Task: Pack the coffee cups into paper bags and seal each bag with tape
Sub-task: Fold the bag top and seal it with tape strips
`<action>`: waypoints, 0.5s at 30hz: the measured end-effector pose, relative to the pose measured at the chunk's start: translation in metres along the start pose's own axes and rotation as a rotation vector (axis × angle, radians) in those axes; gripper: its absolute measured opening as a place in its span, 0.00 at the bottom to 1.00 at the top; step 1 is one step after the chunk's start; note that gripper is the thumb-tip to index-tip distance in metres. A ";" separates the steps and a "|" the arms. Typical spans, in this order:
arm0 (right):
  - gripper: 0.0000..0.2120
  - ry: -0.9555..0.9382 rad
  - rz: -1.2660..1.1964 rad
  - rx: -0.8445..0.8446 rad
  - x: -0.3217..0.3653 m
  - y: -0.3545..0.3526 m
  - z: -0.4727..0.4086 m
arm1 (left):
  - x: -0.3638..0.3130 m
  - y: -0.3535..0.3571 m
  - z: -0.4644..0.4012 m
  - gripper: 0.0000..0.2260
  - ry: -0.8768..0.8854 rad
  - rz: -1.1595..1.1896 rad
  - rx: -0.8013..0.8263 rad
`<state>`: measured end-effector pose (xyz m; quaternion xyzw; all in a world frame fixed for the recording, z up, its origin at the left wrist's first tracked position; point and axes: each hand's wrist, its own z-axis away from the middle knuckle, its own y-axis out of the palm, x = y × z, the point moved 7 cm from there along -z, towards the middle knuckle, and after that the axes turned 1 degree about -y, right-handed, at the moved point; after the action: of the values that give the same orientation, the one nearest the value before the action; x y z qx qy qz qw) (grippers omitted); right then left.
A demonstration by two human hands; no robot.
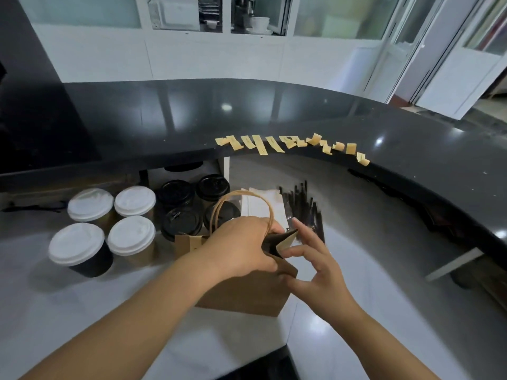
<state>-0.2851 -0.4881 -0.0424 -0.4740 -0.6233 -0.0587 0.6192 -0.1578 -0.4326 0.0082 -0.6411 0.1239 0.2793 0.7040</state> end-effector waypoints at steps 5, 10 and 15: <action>0.20 0.040 -0.099 0.005 -0.008 -0.002 -0.005 | 0.002 0.005 -0.005 0.22 -0.022 -0.003 -0.012; 0.18 0.101 -0.363 -0.027 -0.025 0.002 -0.005 | 0.004 0.007 -0.008 0.20 -0.047 -0.050 -0.039; 0.21 0.141 -0.216 -0.238 -0.038 0.007 0.012 | 0.005 0.008 -0.009 0.21 -0.063 -0.032 -0.029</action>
<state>-0.2973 -0.4966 -0.0799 -0.4690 -0.6142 -0.2314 0.5910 -0.1569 -0.4401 -0.0026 -0.6440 0.0874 0.2897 0.7026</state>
